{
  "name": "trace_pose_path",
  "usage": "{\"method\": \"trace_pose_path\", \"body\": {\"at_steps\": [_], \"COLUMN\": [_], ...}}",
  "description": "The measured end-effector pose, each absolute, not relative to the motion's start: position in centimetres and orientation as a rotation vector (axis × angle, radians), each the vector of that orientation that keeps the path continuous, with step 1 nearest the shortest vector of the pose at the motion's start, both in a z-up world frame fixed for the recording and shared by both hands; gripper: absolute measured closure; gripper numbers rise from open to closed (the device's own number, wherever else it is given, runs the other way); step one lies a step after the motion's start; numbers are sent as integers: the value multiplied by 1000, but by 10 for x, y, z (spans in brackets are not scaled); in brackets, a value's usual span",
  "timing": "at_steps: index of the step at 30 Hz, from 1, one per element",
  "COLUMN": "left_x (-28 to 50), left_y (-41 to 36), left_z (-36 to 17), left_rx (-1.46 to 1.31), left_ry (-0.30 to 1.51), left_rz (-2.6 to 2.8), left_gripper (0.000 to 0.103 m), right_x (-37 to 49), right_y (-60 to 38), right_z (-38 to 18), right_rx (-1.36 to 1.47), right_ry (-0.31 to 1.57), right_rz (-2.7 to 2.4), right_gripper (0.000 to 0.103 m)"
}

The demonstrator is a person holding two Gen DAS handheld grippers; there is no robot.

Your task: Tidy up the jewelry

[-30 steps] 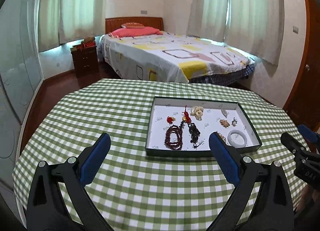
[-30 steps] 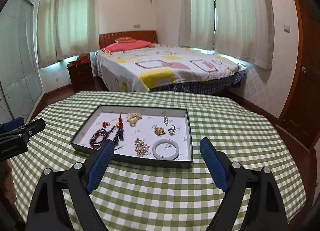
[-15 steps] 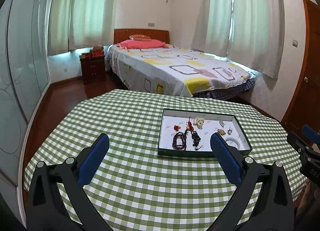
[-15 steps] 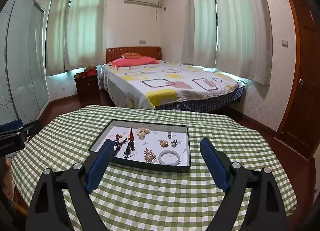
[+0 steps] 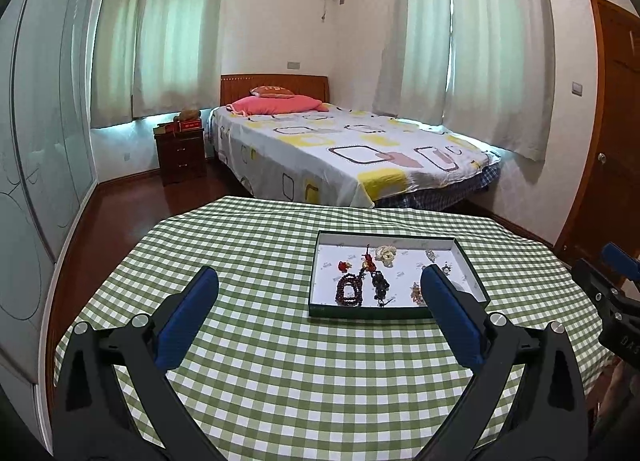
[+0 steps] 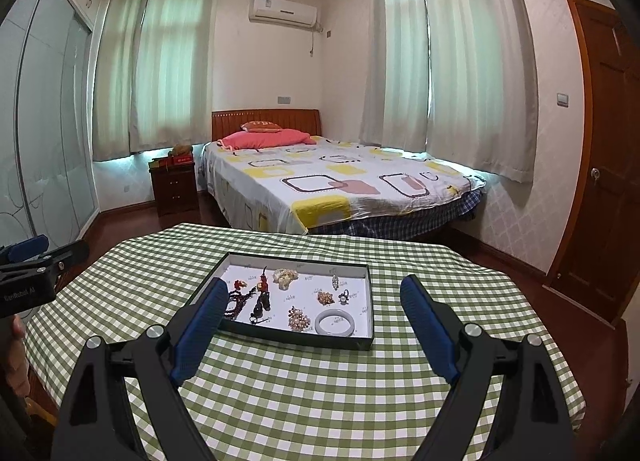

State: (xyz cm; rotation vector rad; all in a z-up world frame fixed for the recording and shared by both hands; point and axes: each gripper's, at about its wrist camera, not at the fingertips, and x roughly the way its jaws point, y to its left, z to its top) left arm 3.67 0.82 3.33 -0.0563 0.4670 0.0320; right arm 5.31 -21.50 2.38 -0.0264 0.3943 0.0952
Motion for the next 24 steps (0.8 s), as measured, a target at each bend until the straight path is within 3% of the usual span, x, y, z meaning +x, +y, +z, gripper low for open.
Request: {"method": "trace_pose_path", "body": {"at_steps": [24], "left_x": [34], "left_y": [8], "left_z": [33], "left_rx": [-51], "left_ry": [464], "left_rz": [29], "left_gripper": [5], "right_x": [52], "right_y": [-214], "right_z": [25], "right_rx": [-27], "right_ry": [390], "right_rz": [92], "right_gripper": [18]}}
